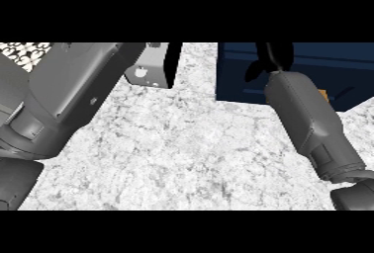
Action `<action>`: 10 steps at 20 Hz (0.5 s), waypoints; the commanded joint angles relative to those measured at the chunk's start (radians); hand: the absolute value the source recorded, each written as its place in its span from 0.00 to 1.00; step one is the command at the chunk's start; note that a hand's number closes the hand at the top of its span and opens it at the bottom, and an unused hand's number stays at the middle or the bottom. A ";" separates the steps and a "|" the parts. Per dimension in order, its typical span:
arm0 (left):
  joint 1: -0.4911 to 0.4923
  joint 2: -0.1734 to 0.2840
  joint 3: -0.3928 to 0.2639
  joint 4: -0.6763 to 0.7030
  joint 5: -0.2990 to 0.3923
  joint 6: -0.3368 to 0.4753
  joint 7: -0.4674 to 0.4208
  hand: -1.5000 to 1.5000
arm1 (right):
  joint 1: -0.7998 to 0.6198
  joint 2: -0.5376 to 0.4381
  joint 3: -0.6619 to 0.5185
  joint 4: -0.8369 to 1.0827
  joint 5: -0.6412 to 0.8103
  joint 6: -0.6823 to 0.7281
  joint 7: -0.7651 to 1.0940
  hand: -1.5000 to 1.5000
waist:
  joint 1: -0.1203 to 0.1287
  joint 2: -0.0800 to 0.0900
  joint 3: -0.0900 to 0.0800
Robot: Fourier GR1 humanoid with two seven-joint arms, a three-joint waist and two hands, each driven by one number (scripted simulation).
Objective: Pick up the can, place it into the drawer and close the drawer
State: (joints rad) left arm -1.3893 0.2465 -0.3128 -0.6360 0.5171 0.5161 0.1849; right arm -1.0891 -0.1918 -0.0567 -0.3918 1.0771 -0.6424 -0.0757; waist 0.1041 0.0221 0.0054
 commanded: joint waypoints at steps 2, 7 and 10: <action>0.057 0.023 -0.017 -0.071 -0.017 0.002 0.010 0.00 | -0.108 -0.035 -0.055 0.036 -0.039 -0.023 -0.034 0.00 | 0.015 -0.002 -0.004; 0.081 0.041 -0.011 -0.137 -0.008 0.008 0.050 0.00 | -0.142 0.003 -0.126 0.024 -0.137 0.022 -0.121 0.00 | 0.012 -0.006 -0.002; 0.151 0.047 -0.026 -0.182 -0.012 -0.006 0.034 0.00 | -0.140 0.020 -0.150 0.030 -0.157 -0.002 -0.147 0.00 | 0.015 -0.006 -0.003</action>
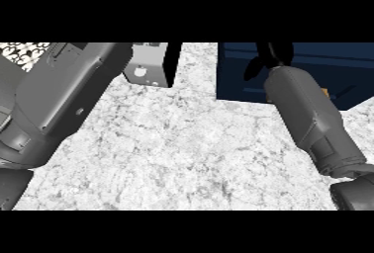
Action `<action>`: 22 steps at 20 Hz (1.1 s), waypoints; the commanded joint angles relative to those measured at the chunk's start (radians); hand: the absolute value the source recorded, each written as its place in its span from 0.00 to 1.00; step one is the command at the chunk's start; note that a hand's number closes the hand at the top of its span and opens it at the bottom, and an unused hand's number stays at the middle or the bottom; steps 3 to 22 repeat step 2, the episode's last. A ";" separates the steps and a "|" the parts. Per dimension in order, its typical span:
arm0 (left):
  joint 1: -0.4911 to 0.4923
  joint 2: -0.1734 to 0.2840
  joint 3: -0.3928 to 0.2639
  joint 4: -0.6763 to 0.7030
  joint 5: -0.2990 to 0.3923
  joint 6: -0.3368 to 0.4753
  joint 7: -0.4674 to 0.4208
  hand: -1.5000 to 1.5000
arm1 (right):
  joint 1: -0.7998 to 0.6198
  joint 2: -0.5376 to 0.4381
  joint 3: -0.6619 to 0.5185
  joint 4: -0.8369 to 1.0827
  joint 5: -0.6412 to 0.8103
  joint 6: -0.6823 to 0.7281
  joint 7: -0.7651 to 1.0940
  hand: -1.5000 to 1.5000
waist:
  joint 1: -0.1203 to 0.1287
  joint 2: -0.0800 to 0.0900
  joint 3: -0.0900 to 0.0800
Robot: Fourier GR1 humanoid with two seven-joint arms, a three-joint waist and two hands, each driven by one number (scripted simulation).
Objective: Pick up the can, place it into the drawer and close the drawer
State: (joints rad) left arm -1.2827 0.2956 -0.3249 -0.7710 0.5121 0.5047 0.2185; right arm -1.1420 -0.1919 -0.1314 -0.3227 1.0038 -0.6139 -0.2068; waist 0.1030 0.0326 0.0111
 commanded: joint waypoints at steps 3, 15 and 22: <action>0.063 0.033 0.002 -0.099 0.007 -0.009 0.014 0.00 | -0.078 0.019 -0.081 -0.021 -0.083 -0.038 -0.033 0.00 | 0.020 -0.018 -0.009; 0.063 0.033 0.002 -0.099 0.007 -0.009 0.014 0.00 | -0.078 0.019 -0.081 -0.021 -0.083 -0.038 -0.033 0.00 | 0.020 -0.018 -0.009; 0.063 0.033 0.002 -0.099 0.007 -0.009 0.014 0.00 | -0.078 0.019 -0.081 -0.021 -0.083 -0.038 -0.033 0.00 | 0.020 -0.018 -0.009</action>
